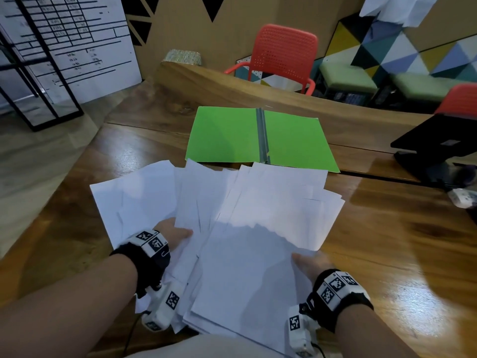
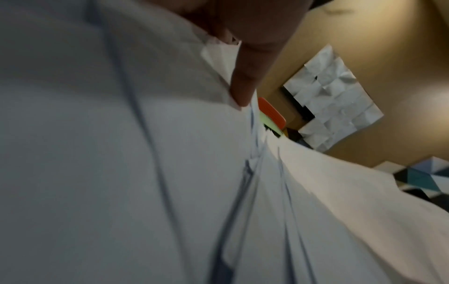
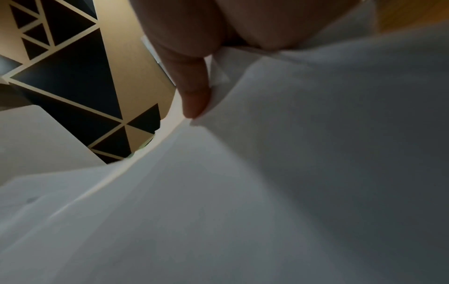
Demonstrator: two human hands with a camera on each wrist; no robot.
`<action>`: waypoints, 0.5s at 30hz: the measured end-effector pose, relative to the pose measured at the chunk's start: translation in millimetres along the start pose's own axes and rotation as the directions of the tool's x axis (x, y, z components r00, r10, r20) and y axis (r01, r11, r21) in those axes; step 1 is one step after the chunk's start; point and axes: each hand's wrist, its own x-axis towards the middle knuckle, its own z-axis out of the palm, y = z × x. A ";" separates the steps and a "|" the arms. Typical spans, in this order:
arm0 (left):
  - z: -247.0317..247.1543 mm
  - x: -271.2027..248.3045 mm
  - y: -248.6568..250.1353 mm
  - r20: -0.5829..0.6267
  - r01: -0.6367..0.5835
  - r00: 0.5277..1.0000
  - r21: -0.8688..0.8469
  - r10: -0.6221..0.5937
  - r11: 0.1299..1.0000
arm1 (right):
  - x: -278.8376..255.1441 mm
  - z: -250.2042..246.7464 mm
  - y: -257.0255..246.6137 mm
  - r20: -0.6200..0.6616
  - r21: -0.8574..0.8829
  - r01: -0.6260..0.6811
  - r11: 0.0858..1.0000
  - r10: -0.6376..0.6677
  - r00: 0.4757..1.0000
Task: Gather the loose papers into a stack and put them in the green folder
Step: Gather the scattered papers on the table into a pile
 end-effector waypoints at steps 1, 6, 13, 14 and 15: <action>2.5 0.1 -0.4 0.043 -0.018 0.999 0.025 0.016 1.000 | 0.4 3.0 0.1 0.012 0.000 0.004 1.000 -0.004 1.000; 26.3 -3.8 -7.5 0.239 -0.182 0.956 0.024 0.171 0.983 | -1.6 7.9 0.4 0.019 0.028 0.029 0.999 -0.029 0.999; 6.2 -31.3 6.0 0.324 -0.263 0.818 -0.525 0.475 0.810 | 3.4 -8.6 12.0 0.027 0.370 0.040 0.928 -0.054 0.998; 0.7 -34.9 7.7 0.334 -0.242 0.815 -0.546 0.473 0.802 | 3.2 -9.8 13.4 0.065 0.389 0.014 0.921 -0.043 0.997; -1.6 -33.7 7.0 0.340 -0.213 0.822 -0.560 0.457 0.800 | 1.5 -9.5 13.4 0.114 0.379 -0.011 0.925 -0.034 0.993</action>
